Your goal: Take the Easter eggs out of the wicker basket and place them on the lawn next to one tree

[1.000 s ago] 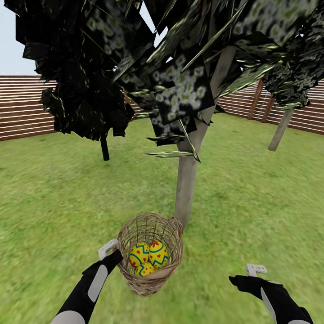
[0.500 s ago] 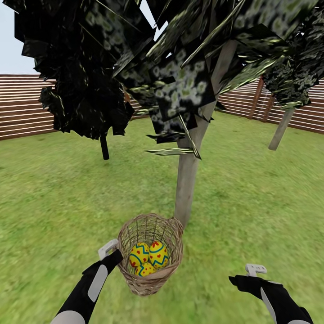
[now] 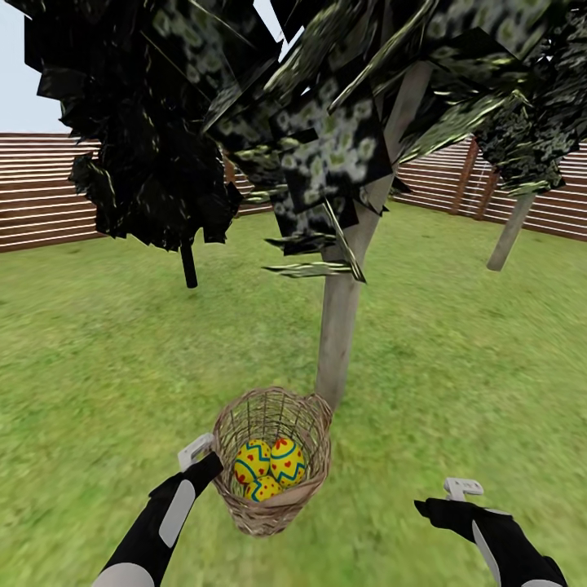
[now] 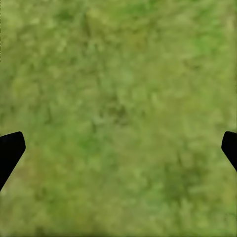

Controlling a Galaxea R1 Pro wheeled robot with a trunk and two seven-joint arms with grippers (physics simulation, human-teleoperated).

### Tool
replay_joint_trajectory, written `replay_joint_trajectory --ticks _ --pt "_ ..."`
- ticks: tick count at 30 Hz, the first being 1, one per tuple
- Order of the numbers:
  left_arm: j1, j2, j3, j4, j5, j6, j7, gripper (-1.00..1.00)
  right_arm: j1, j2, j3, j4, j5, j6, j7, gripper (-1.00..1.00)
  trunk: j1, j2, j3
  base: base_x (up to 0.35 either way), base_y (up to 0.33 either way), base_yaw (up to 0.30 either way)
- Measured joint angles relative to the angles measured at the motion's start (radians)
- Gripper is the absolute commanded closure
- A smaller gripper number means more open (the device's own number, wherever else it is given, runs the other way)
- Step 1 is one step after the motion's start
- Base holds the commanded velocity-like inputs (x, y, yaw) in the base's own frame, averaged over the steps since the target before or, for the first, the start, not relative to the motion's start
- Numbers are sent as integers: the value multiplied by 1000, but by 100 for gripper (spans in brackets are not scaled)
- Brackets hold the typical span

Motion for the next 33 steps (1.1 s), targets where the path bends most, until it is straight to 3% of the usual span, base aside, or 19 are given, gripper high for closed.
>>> replay_joint_trajectory --ticks 13,33 --pt "0 0 0 0 0 0 0 100 0 2 0 8 0 0 -3 -100 50 -91 -41 0 0 0" --pt "0 2 2 -2 0 0 -3 100 0 1 0 8 -1 1 -4 -100 50 -91 -41 59 -46 0"
